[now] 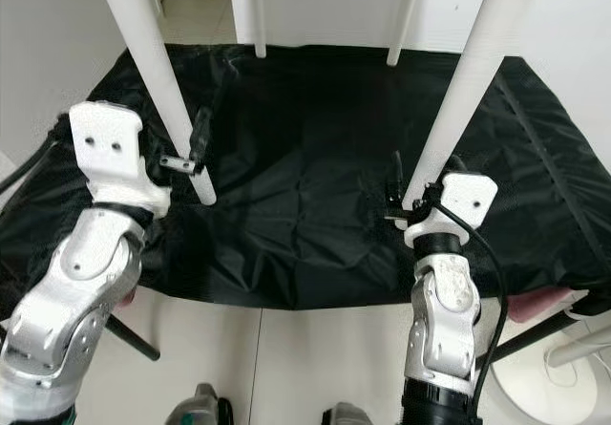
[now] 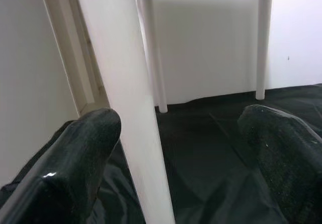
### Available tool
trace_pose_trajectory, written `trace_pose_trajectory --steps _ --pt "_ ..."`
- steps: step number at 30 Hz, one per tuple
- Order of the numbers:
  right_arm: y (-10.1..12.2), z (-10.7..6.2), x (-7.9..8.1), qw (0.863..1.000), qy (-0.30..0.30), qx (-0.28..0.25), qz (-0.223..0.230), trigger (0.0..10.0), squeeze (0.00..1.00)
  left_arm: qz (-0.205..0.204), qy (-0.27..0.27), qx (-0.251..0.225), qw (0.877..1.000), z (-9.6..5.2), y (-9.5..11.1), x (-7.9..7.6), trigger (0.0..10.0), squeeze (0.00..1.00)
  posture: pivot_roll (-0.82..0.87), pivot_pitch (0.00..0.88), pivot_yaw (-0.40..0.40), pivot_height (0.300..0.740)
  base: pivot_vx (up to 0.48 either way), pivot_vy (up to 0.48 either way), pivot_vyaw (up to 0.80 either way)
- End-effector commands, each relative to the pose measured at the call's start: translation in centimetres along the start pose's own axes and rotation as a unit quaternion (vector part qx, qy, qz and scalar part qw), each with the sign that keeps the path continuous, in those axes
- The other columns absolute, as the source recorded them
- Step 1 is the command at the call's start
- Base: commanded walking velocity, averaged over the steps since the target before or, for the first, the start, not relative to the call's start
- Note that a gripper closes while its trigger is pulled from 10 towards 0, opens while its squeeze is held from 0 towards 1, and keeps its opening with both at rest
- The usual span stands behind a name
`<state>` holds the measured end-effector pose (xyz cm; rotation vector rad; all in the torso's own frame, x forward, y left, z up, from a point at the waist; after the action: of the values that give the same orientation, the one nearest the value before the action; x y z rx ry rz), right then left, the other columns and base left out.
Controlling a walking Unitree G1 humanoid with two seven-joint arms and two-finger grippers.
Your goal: Building children table
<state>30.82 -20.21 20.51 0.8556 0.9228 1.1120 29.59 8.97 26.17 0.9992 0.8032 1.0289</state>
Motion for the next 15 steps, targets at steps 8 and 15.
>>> trace_pose_trajectory --steps 8,15 --pt "0.39 0.04 0.38 1.000 -0.001 -0.008 0.003 10.0 0.00 0.003 -0.086 0.006 0.996 -0.13 0.22 -2.00 10.0 0.00 0.04 0.139 0.020 0.740 0.000 0.000 0.00" --pt "0.39 0.04 0.38 1.000 -0.001 -0.008 0.003 10.0 0.00 0.003 -0.086 0.006 0.996 -0.13 0.22 -2.00 10.0 0.00 0.04 0.139 0.020 0.740 0.000 0.000 0.00"
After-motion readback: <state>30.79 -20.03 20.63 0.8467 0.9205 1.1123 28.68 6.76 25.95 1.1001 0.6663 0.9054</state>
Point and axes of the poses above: a point about 5 cm out from each wrist's last joint towards the gripper, its own z axis pointing out of the wrist towards the gripper, its own y axis along the axis of the wrist's last joint, x = y × z, the point moved 6 cm from there along z, pointing out of the wrist towards the gripper, and after that the axes turned 12 degrees about -z, right-handed, at the moved point
